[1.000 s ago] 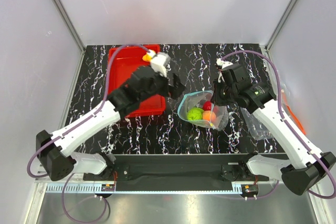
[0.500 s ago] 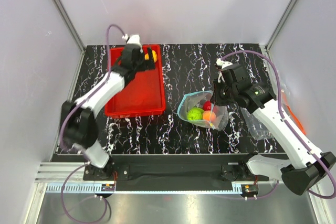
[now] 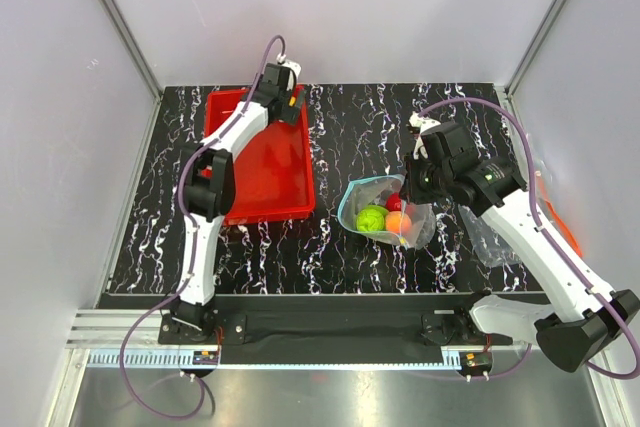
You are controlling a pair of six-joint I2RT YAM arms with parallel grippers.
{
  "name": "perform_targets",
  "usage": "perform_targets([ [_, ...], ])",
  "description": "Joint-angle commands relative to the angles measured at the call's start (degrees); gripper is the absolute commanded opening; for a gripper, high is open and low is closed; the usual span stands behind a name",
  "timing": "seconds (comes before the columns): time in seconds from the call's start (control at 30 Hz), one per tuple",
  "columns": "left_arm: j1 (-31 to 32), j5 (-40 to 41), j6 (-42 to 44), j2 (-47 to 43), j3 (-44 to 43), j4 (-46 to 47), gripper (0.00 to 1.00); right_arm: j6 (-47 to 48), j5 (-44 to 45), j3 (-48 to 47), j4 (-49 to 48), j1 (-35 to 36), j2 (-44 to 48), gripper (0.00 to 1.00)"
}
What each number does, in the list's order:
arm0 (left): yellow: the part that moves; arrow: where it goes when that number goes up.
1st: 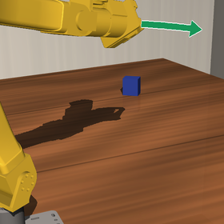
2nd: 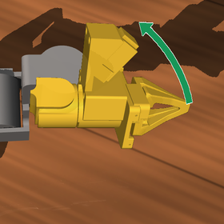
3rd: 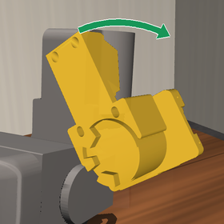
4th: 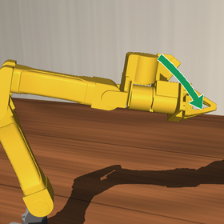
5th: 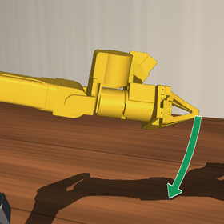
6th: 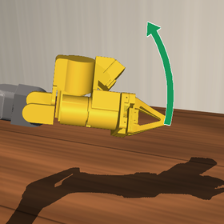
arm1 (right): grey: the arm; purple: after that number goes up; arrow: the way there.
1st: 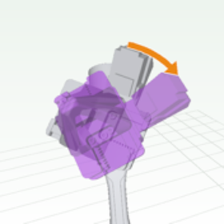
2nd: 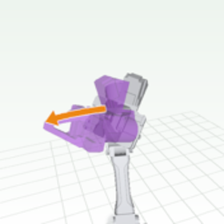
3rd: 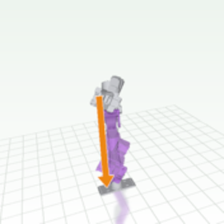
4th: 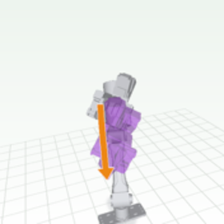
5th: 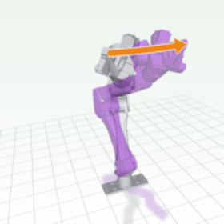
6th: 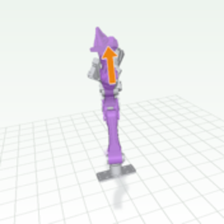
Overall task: Place the food in the zip-top bag and seal the zipper
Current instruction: Pick up the fake fruit from the bin.
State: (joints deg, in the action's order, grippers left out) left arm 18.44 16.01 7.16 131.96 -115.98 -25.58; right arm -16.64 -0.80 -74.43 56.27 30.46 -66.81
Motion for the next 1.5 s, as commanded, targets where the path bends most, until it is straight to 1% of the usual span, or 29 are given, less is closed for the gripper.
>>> perform_targets([
  [0.0, -3.0, -10.9, 8.5, 0.7, -4.5, 2.3, 0.99, 1.4, -1.5, -0.5, -0.5, -0.2, 0.5, 0.00],
  [0.07, -3.8, -15.7, 10.3, 1.2, -4.2, 3.6, 0.99, 1.4, -1.7, -0.4, -0.5, -0.1, 0.4, 0.00],
  [0.1, -4.3, -21.4, 10.2, 2.2, -4.2, 3.8, 0.99, 1.4, -1.8, -0.3, -0.6, -0.2, 0.3, 0.00],
  [0.13, -5.4, -23.8, 9.9, 2.8, -4.5, 4.0, 0.99, 1.6, -2.0, -0.3, -0.7, -0.2, 0.2, 0.00],
  [0.2, -6.2, -26.7, 9.0, 5.0, -5.6, 3.8, 0.99, 1.7, -2.2, -0.4, -0.8, -0.2, 0.2, 0.00],
  [0.27, -6.6, -27.3, 8.0, 6.3, -5.9, 5.6, 0.99, 1.8, -2.5, -0.4, -0.6, -0.2, 0.1, 0.00],
  [0.3, -6.7, -33.2, 8.8, 6.6, -5.7, 5.7, 0.99, 1.9, -2.5, -0.4, -0.5, -0.3, 0.1, 0.00],
  [0.33, -6.7, -35.8, 11.8, 6.6, -5.2, 6.6, 0.99, 2.0, -2.5, -0.4, -0.4, -0.2, 0.1, 0.00],
  [0.37, -6.4, -36.2, 12.5, 6.9, -6.3, 5.6, 0.99, 2.0, -2.6, -0.4, -0.5, -0.2, 0.1, 0.00],
  [0.4, -6.2, -34.7, 12.3, 7.3, -6.2, 6.0, 0.99, 2.1, -2.6, -0.4, -0.3, -0.2, 0.1, 0.00],
  [0.47, -6.2, -32.9, 11.9, 7.7, -6.4, 9.1, 0.99, 2.1, -2.7, -0.3, -0.3, -0.2, 0.0, 0.00],
  [0.67, -6.0, -35.5, 17.8, 10.0, -9.7, 10.0, 0.99, 2.2, -2.7, 0.0, -0.2, -0.2, 0.2, 0.00],
  [0.8, -5.6, -33.1, 19.6, 12.8, -14.3, 7.2, 0.99, 2.2, -3.0, -0.4, 0.0, -0.2, -0.1, 0.00],
  [0.83, -5.6, -32.5, 20.9, 13.4, -16.7, 6.3, 0.99, 2.3, -3.2, -0.6, 0.1, -0.2, 0.0, 0.00],
  [0.9, -5.5, -29.6, 22.3, 15.4, -18.7, 4.5, 0.99, 2.4, -3.2, -1.2, 0.7, -0.2, 0.2, 0.00],
  [0.93, -5.4, -28.8, 24.3, 16.0, -20.4, 3.7, 0.99, 2.5, -2.9, -1.3, 1.1, -0.2, 0.4, 0.00],
  [1.0, -5.1, -28.6, 26.5, 17.6, -22.6, 0.3, 0.99, 2.6, -2.1, -1.7, 1.7, -0.2, 1.3, 0.00],
  [1.13, -3.9, -26.6, 31.1, 17.6, -21.3, -3.8, 0.94, 2.5, -1.7, -1.8, 1.8, -0.1, 2.3, 0.00],
  [1.23, -3.2, -26.3, 31.3, 17.3, -20.2, -7.5, 0.87, 2.2, -2.4, -2.4, 2.0, -0.2, 1.6, 0.00],
  [1.3, -3.2, -26.3, 29.9, 15.7, -18.4, -7.2, 0.76, 1.9, -2.9, -2.5, 1.8, -0.1, 1.2, 0.00],
  [1.37, -3.5, -26.2, 27.8, 12.8, -13.4, -5.3, 0.62, 1.6, -3.2, -2.4, 1.7, 0.0, 1.4, 0.00],
  [1.4, -3.6, -26.9, 27.5, 11.8, -10.3, -3.4, 0.53, 1.5, -3.3, -2.3, 1.7, -0.2, 1.5, 0.00],
  [1.47, -3.6, -27.0, 25.6, 8.2, -7.3, -1.3, 0.49, 1.4, -3.5, -2.2, 1.6, -0.2, 1.5, 0.00],
])
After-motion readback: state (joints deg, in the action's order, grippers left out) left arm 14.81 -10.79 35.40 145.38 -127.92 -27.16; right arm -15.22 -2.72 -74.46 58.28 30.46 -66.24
